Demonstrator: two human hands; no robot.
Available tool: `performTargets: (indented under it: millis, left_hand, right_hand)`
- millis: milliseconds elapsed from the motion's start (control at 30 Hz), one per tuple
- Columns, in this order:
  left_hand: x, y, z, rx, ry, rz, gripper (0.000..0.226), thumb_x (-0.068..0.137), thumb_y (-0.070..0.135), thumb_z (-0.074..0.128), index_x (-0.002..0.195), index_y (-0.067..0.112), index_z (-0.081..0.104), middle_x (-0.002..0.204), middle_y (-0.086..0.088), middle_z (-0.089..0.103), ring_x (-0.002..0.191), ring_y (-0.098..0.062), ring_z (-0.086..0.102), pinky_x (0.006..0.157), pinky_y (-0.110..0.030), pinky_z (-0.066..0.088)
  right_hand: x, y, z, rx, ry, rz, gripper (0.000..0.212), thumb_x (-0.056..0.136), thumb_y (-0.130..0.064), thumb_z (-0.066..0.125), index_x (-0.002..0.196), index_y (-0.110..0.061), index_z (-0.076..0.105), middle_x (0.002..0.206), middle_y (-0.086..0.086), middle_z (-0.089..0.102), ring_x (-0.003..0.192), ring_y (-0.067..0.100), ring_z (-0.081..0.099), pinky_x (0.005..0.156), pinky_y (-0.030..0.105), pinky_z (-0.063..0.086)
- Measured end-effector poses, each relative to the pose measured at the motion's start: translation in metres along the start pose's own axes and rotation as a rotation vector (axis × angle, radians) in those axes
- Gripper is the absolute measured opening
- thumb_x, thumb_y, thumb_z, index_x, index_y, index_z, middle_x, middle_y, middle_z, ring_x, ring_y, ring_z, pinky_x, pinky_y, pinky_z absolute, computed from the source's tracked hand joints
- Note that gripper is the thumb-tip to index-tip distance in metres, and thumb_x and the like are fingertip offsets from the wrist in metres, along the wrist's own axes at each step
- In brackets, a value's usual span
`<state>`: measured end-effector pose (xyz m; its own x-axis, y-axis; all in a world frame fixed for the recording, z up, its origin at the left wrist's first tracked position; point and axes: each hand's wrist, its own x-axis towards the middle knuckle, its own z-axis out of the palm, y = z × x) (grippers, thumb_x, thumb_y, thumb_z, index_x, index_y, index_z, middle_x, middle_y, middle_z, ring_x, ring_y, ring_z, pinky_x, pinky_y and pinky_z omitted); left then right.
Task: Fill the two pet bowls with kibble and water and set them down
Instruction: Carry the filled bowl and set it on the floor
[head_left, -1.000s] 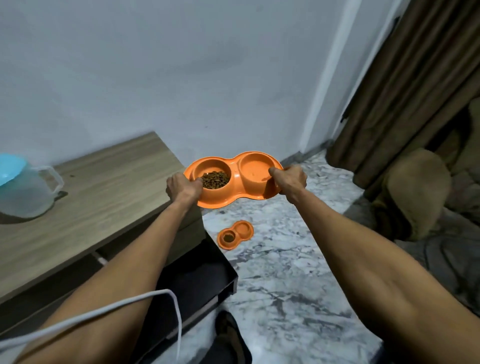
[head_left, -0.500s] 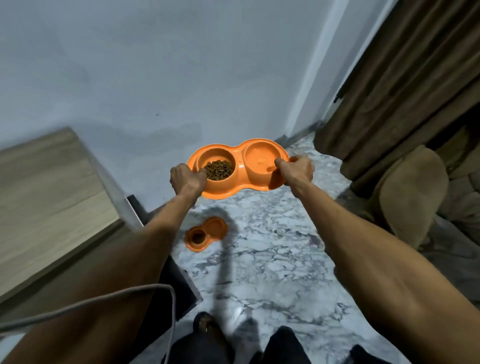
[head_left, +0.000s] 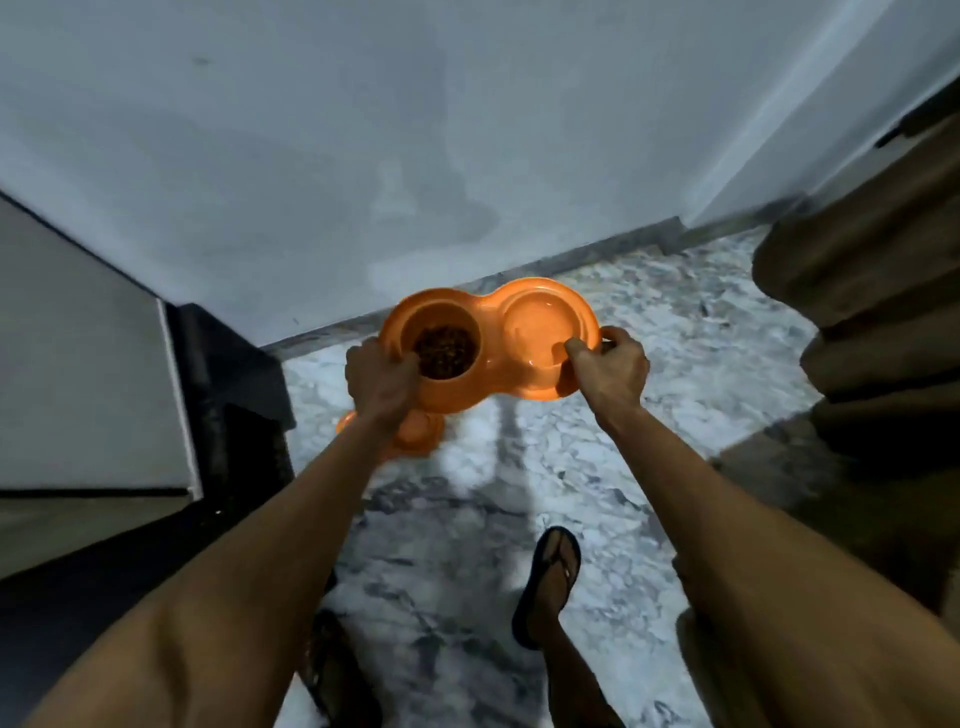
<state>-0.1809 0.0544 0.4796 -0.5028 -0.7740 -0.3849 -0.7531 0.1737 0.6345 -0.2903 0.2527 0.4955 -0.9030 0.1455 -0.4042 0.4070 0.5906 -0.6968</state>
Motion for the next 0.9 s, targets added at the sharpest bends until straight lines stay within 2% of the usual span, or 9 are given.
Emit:
performTargets:
  millis: [100,267,333,467,533,667,733,800,900]
  left_hand:
    - [0.037,-0.039,0.079,0.009,0.016,-0.055,0.038,0.079,0.032,0.061,0.097,-0.001,0.065,0.097,-0.022,0.066,0.093,-0.039,0.063,0.079,-0.044,0.052]
    - [0.091,-0.112,0.197,-0.024,0.031,-0.093,0.036,0.080,0.028,0.064,0.089,-0.007,0.064,0.087,-0.025,0.064,0.081,-0.039,0.061,0.062,-0.036,0.039]
    - [0.110,-0.143,0.242,-0.020,0.042,-0.103,0.044,0.076,0.032,0.064,0.088,-0.010,0.063,0.089,-0.032,0.064,0.086,-0.045,0.062,0.064,-0.043,0.045]
    - [0.138,-0.192,0.321,-0.028,0.047,-0.191,0.048,0.074,0.036,0.063,0.093,-0.008,0.064,0.098,-0.033,0.063,0.101,-0.048,0.059,0.079,-0.049,0.048]
    - [0.149,-0.210,0.352,-0.046,0.040,-0.244,0.042,0.077,0.034,0.065,0.097,-0.003,0.066,0.102,-0.027,0.065,0.107,-0.044,0.057,0.083,-0.046,0.047]
    - [0.167,-0.234,0.399,-0.047,0.065,-0.272,0.034,0.081,0.025,0.067,0.099,-0.004,0.068,0.103,-0.025,0.067,0.106,-0.042,0.058,0.079,-0.038,0.041]
    - [0.172,-0.240,0.412,-0.070,0.078,-0.282,0.026,0.082,0.020,0.068,0.095,-0.002,0.068,0.096,-0.024,0.066,0.101,-0.038,0.061,0.073,-0.037,0.039]
    - [0.177,-0.248,0.422,-0.100,0.074,-0.283,0.019,0.080,0.017,0.067,0.086,-0.001,0.066,0.083,-0.021,0.063,0.083,-0.032,0.062,0.066,-0.036,0.039]
    - [0.183,-0.257,0.432,-0.154,0.047,-0.293,0.017,0.079,0.011,0.069,0.068,0.005,0.057,0.071,-0.013,0.053,0.067,-0.021,0.049,0.059,-0.033,0.037]
  right_hand:
    - [0.066,0.048,0.037,-0.042,-0.038,0.002,0.074,0.062,-0.047,0.070,0.128,-0.015,0.060,0.116,0.009,0.064,0.109,0.030,0.061,0.095,0.047,0.051]
    - [0.165,0.141,0.108,-0.058,-0.094,0.009,0.060,0.075,-0.032,0.076,0.129,-0.011,0.059,0.097,-0.002,0.062,0.100,0.024,0.063,0.091,0.039,0.052]
    - [0.195,0.180,0.136,-0.084,-0.106,-0.003,0.060,0.077,-0.032,0.074,0.131,-0.012,0.059,0.104,0.000,0.062,0.105,0.024,0.063,0.095,0.040,0.051]
    - [0.245,0.251,0.183,-0.115,-0.122,0.036,0.053,0.078,-0.028,0.074,0.127,-0.011,0.062,0.095,-0.002,0.059,0.105,0.025,0.063,0.098,0.040,0.050]
    - [0.264,0.279,0.201,-0.139,-0.126,0.040,0.047,0.078,-0.026,0.073,0.121,-0.010,0.064,0.090,-0.001,0.059,0.103,0.027,0.063,0.097,0.041,0.051]
    - [0.295,0.321,0.231,-0.173,-0.124,0.044,0.045,0.077,-0.026,0.075,0.118,-0.010,0.066,0.091,0.002,0.061,0.101,0.028,0.064,0.095,0.040,0.052]
    - [0.307,0.334,0.241,-0.182,-0.121,0.045,0.043,0.077,-0.027,0.076,0.115,-0.010,0.067,0.090,0.002,0.062,0.097,0.027,0.065,0.092,0.041,0.054]
    - [0.316,0.341,0.251,-0.192,-0.125,0.038,0.038,0.078,-0.025,0.076,0.111,-0.008,0.067,0.085,0.002,0.060,0.087,0.024,0.062,0.088,0.041,0.055]
    - [0.325,0.346,0.261,-0.209,-0.134,0.016,0.041,0.079,-0.025,0.076,0.115,-0.006,0.066,0.087,0.003,0.059,0.086,0.022,0.058,0.087,0.038,0.054]
